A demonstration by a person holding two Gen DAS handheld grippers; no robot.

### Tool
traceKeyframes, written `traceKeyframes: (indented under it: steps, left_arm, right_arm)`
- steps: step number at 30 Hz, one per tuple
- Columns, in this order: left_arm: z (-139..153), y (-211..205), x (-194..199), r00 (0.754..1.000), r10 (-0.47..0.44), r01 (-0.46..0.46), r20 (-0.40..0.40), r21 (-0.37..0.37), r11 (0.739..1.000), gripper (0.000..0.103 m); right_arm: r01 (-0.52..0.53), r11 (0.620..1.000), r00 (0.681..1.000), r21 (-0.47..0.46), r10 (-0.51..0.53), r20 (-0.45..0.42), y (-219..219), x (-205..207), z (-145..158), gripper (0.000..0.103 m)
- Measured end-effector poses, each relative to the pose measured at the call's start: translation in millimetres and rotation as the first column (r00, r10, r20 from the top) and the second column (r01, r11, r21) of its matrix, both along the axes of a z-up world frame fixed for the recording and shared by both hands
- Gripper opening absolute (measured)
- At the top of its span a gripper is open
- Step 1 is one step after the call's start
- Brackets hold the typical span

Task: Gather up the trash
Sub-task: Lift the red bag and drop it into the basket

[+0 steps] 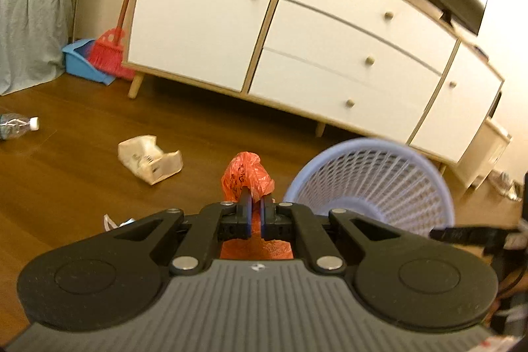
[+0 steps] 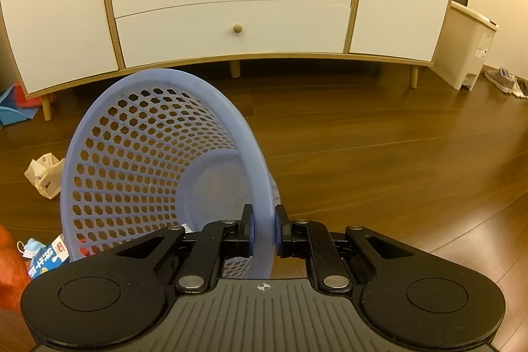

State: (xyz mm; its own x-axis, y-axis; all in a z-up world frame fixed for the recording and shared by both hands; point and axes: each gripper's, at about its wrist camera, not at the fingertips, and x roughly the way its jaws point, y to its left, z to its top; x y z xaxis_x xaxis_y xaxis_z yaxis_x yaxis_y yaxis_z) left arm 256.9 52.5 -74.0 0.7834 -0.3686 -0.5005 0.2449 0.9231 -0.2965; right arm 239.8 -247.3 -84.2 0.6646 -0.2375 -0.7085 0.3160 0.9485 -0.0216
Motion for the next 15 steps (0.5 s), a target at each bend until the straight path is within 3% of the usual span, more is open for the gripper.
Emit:
traceKeyframes:
  steps: [12,15]
  left_arm:
    - [-6,-50,28,0.996,-0.081,0.078,-0.031,-0.075,0.994,0.003]
    - [-14,-66,32,0.993,-0.096,0.093,-0.072,-0.042,0.995,0.011]
  right_arm:
    - [-0.009,1.000,1.000,0.011,0.010,-0.018,0,2,1,0.008]
    - [-0.007,1.000,1.000,0.013,0.007,-0.021,-1,3,1,0.008]
